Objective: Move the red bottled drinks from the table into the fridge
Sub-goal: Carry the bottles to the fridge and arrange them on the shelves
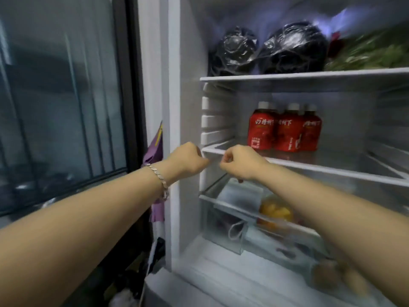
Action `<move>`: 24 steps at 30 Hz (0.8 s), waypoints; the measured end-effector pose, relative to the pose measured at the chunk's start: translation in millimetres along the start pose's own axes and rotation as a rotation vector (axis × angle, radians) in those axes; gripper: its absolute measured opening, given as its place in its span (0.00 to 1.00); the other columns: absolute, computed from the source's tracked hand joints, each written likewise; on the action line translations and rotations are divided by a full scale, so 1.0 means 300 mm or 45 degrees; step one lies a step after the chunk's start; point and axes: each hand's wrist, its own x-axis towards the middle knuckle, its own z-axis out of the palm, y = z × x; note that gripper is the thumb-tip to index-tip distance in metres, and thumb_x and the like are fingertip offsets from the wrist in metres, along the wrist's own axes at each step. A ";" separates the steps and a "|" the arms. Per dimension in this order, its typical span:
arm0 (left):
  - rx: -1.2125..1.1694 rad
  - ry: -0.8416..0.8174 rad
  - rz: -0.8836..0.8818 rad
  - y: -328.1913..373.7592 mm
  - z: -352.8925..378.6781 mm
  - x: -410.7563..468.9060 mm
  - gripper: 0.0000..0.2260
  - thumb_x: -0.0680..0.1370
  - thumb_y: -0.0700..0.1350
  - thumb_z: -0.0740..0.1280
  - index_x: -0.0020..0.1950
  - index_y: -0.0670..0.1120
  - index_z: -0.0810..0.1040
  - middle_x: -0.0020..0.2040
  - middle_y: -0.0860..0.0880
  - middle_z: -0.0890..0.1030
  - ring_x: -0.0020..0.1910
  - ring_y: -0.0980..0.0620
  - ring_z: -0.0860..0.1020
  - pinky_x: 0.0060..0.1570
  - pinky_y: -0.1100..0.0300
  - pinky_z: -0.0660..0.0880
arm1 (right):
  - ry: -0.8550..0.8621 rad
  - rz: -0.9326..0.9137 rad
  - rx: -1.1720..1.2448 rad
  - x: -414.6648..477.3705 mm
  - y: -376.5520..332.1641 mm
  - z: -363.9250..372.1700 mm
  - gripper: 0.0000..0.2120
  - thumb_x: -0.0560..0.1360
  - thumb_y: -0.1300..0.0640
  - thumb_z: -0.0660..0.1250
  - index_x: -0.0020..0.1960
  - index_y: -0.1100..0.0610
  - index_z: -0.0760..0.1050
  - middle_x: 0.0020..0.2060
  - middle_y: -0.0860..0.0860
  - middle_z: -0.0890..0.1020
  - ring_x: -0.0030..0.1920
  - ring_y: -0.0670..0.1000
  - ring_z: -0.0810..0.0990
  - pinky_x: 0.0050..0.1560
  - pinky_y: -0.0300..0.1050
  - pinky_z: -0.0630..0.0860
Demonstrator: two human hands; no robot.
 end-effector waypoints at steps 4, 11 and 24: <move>0.052 -0.164 -0.401 -0.203 -0.026 -0.304 0.12 0.75 0.42 0.62 0.32 0.41 0.74 0.28 0.45 0.76 0.23 0.50 0.72 0.21 0.66 0.68 | -0.511 -0.181 -0.019 -0.120 -0.193 0.176 0.06 0.75 0.60 0.62 0.43 0.60 0.78 0.31 0.52 0.79 0.19 0.45 0.75 0.24 0.34 0.72; 0.168 -0.078 -0.902 -0.476 -0.173 -0.902 0.11 0.75 0.42 0.60 0.33 0.42 0.73 0.28 0.47 0.77 0.26 0.50 0.76 0.30 0.62 0.75 | -0.882 -0.649 -0.183 -0.424 -0.633 0.417 0.10 0.75 0.59 0.60 0.48 0.61 0.80 0.39 0.54 0.83 0.37 0.54 0.83 0.44 0.46 0.81; 0.408 0.474 -1.835 -0.592 -0.550 -2.558 0.09 0.77 0.47 0.61 0.45 0.43 0.75 0.43 0.46 0.79 0.46 0.45 0.80 0.45 0.56 0.77 | -1.079 -1.712 -0.162 -1.690 -1.645 0.617 0.09 0.75 0.57 0.61 0.49 0.59 0.78 0.43 0.56 0.84 0.37 0.53 0.79 0.49 0.46 0.79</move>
